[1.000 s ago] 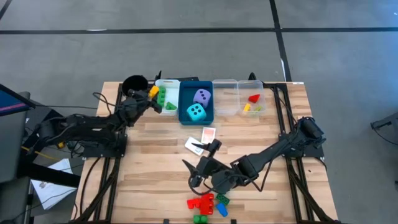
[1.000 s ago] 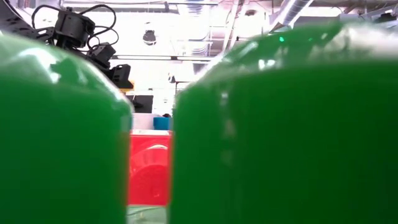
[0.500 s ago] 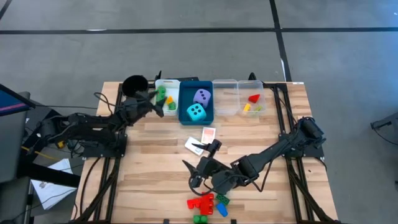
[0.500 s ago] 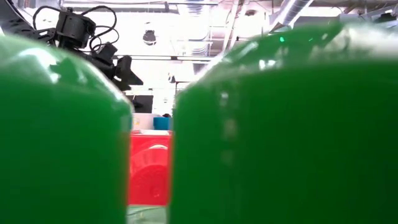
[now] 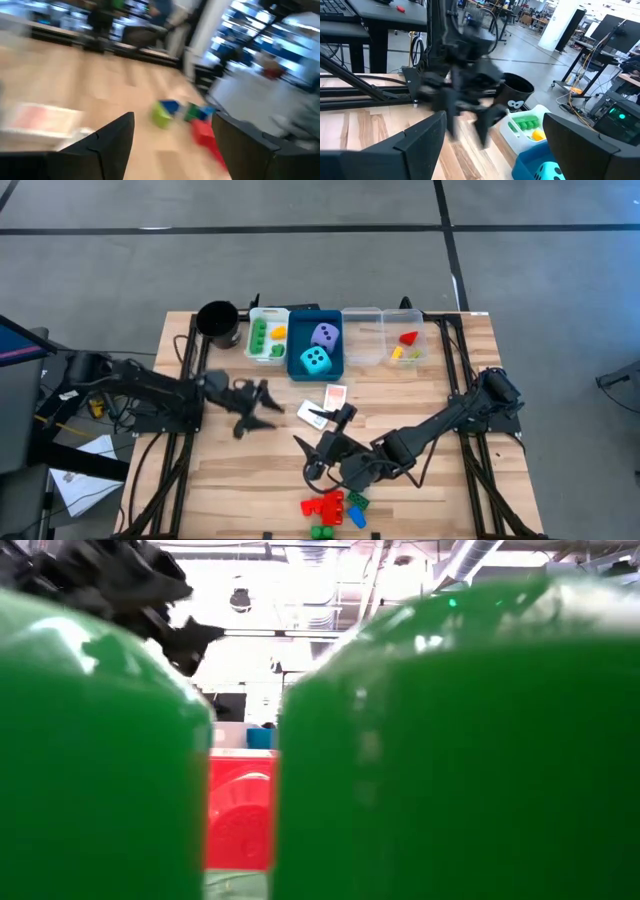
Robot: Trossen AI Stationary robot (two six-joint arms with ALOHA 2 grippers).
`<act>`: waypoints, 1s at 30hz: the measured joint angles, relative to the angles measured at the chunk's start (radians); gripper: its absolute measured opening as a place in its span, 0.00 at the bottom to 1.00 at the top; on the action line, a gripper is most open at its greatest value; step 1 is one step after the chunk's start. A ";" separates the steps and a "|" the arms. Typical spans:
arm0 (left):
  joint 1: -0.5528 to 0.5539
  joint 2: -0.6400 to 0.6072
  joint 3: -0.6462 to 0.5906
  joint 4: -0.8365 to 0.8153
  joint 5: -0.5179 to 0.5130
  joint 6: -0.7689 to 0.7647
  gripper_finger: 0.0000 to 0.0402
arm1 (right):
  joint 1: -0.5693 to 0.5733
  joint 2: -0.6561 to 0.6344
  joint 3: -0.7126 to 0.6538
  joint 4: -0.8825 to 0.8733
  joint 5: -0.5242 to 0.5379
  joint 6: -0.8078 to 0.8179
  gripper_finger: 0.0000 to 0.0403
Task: Pick & Place Toys
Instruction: Put the large red game piece into the white bin
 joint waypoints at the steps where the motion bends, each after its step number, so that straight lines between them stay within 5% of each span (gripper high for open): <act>1: -0.053 0.000 0.000 0.000 -0.028 0.000 0.64 | 0.001 0.000 0.000 0.000 0.000 0.000 0.81; 8: -0.354 0.015 0.000 0.000 -0.299 0.003 0.65 | 0.001 0.000 0.000 -0.001 0.000 0.000 0.81; 17: -0.546 0.155 0.001 0.033 -0.537 -0.006 0.66 | 0.001 0.000 0.000 -0.001 -0.001 0.000 0.81; 30: -0.623 0.460 0.173 0.106 -0.573 -0.027 0.66 | 0.010 0.000 0.000 -0.002 -0.001 0.001 0.81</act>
